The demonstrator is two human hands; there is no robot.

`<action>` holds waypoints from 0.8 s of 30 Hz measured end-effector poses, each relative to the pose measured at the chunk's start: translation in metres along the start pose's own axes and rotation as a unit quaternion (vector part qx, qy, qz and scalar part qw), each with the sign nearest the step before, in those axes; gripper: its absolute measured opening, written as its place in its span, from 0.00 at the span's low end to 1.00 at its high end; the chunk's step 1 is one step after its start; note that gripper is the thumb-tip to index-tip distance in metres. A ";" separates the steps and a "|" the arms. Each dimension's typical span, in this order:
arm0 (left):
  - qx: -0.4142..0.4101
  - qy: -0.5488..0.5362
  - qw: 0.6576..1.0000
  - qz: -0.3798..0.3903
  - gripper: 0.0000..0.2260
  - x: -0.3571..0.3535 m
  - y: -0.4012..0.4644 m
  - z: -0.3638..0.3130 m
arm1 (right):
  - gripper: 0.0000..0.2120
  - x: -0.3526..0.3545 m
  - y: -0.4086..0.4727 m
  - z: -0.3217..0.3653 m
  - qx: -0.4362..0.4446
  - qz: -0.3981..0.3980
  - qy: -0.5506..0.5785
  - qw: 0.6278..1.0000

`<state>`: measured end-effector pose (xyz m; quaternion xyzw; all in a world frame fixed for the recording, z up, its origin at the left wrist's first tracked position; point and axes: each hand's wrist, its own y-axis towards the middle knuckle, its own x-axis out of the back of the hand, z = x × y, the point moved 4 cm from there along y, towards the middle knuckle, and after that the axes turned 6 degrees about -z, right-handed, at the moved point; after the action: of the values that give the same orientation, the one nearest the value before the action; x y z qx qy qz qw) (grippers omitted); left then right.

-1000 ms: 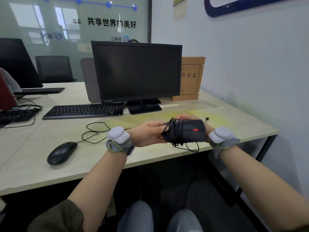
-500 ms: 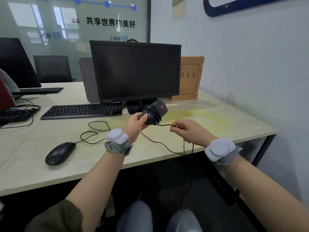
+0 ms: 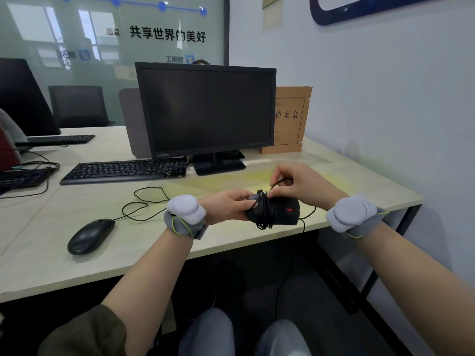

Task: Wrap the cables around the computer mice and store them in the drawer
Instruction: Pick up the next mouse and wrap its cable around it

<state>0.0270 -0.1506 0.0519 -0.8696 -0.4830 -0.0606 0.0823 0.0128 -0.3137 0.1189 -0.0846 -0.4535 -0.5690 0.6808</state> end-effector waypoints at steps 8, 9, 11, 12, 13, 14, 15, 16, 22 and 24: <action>-0.026 -0.227 0.964 0.137 0.18 -0.016 -0.013 -0.011 | 0.06 0.008 -0.004 -0.006 -0.050 0.070 0.205 0.975; -0.040 -0.255 0.956 0.138 0.20 -0.015 -0.013 -0.014 | 0.07 0.007 -0.005 -0.009 -0.062 0.056 0.189 0.978; -0.072 -0.293 0.947 0.107 0.17 -0.013 -0.011 -0.020 | 0.16 0.002 -0.007 -0.017 -0.089 -0.002 0.107 0.990; -0.084 -0.315 0.942 0.077 0.13 -0.011 -0.008 -0.022 | 0.19 -0.001 -0.009 -0.019 -0.090 -0.030 0.102 0.990; -0.093 -0.338 0.936 0.043 0.09 -0.008 -0.006 -0.025 | 0.18 -0.006 -0.011 -0.019 -0.077 -0.045 0.117 0.989; -0.100 -0.352 0.931 0.007 0.10 -0.005 -0.003 -0.028 | 0.15 -0.011 -0.013 -0.018 -0.063 -0.044 0.131 0.988; -0.108 -0.352 0.929 -0.026 0.11 -0.002 -0.001 -0.030 | 0.11 -0.017 -0.014 -0.017 -0.058 -0.035 0.137 0.988; -0.113 -0.341 0.932 -0.057 0.11 0.001 0.001 -0.030 | 0.07 -0.021 -0.015 -0.019 -0.064 -0.026 0.132 0.989; -0.139 -0.305 0.932 -0.133 0.11 0.002 0.006 -0.017 | 0.07 -0.029 -0.013 -0.028 -0.199 0.051 0.238 0.949; -0.153 -0.312 0.926 -0.148 0.13 0.004 0.008 -0.017 | 0.07 -0.033 -0.017 -0.027 -0.201 0.083 0.246 0.945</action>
<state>0.0353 -0.1551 0.0681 -0.7653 -0.5922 0.1286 -0.2168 0.0148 -0.3134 0.0726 -0.1147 -0.1397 -0.5933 0.7844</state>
